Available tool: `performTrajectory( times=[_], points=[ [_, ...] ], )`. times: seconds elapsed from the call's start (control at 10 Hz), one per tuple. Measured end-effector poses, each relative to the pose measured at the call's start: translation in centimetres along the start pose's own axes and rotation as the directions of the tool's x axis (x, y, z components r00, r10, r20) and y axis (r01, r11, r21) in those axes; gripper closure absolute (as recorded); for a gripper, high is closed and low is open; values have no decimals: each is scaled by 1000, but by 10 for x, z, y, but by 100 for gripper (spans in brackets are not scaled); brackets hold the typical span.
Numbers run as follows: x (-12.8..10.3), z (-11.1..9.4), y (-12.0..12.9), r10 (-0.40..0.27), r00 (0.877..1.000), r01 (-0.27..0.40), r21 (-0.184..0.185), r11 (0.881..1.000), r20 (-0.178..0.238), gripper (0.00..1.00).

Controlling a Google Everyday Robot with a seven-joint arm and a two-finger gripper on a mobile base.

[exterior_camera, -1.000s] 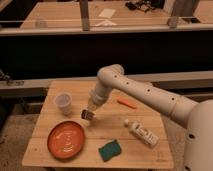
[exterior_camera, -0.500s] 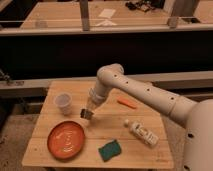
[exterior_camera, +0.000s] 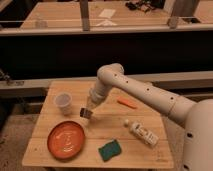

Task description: Knock the eraser over

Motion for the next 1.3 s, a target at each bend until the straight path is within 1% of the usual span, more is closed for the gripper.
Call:
performTrajectory(
  times=[1.3],
  points=[
    [-3, -3, -12, -34, 999, 33, 18, 999, 28, 93]
  ],
)
